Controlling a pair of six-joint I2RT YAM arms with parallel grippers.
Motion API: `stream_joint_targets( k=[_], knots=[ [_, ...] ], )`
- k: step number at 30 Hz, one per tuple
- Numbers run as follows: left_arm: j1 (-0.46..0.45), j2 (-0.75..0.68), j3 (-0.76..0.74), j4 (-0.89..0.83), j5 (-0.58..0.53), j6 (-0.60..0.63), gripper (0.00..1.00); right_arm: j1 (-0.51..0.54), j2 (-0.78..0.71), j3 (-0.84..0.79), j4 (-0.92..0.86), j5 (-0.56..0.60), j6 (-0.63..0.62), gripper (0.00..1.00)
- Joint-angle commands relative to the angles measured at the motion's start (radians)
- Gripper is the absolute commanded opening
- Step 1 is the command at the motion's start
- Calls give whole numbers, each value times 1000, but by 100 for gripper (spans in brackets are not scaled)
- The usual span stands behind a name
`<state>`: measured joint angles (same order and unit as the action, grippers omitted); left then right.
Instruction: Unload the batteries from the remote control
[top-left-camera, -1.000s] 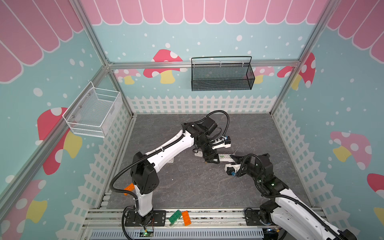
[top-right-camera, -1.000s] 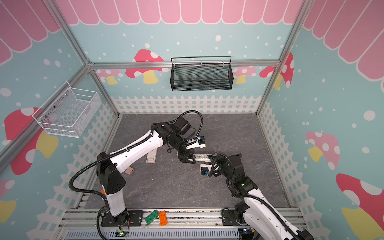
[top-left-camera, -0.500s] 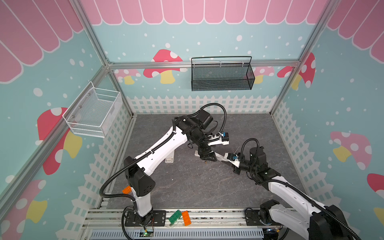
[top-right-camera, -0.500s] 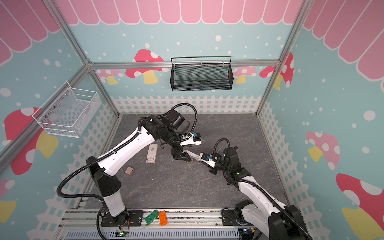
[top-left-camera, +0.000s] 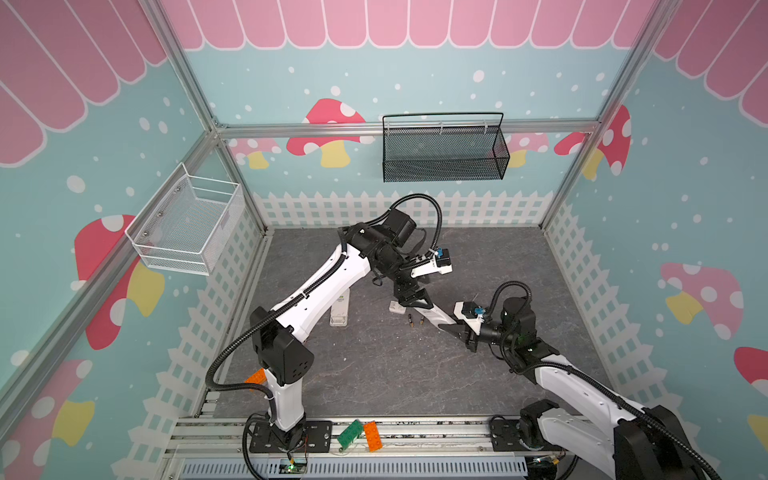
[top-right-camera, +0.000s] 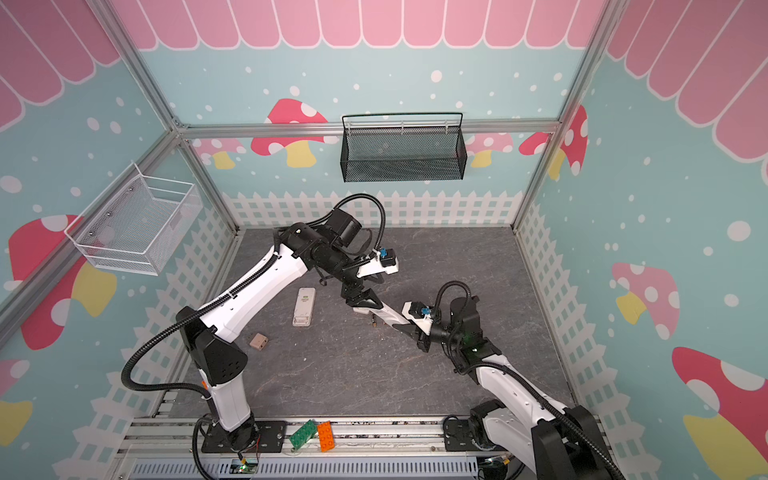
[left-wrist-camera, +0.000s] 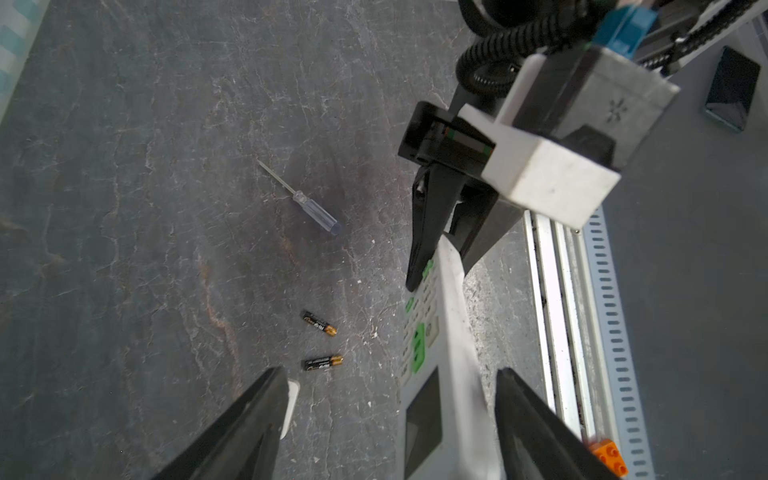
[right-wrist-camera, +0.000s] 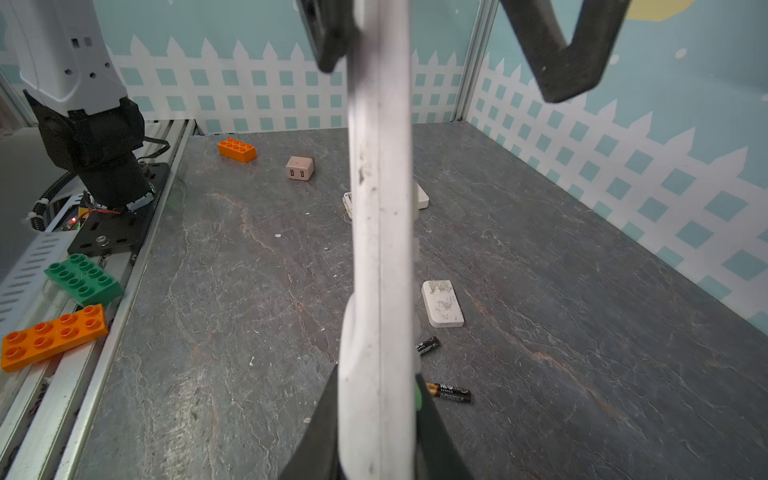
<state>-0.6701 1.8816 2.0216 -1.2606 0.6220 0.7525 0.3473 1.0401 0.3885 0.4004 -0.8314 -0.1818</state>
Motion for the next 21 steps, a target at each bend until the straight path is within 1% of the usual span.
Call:
stream_joint_targets(
  k=[1,3,8,11,13,14,16,17,18,20,21],
  knots=[
    [-17,6,-11,-22,47,17,73,-4,11,-1,96,-42,73,0],
    [-26,2,-28,-27,29,43,69,-8,5,-15,127,-41,83,0],
    [-32,1,-36,-29,-6,33,58,-18,1,-18,149,-64,115,0],
    [-36,0,-49,-27,-11,48,45,-34,-1,-37,184,-70,137,0],
    [-36,5,-41,-28,-22,38,29,-37,5,-32,187,-64,162,0],
    [-38,5,-37,-28,-27,36,25,-37,3,-32,192,-64,172,0],
    [-39,4,-31,-27,-34,38,11,-40,-10,-49,220,-60,184,1],
    [-38,2,-31,-23,-34,35,9,-43,-12,-58,230,-49,189,4],
    [-36,2,-29,-18,-36,22,9,-47,-15,-65,240,-35,200,9],
    [-25,-1,-25,-9,-39,-5,6,-54,-23,-68,239,8,247,24],
    [-21,-4,-25,-3,-51,-19,3,-56,-36,-75,245,35,278,33]
  ],
)
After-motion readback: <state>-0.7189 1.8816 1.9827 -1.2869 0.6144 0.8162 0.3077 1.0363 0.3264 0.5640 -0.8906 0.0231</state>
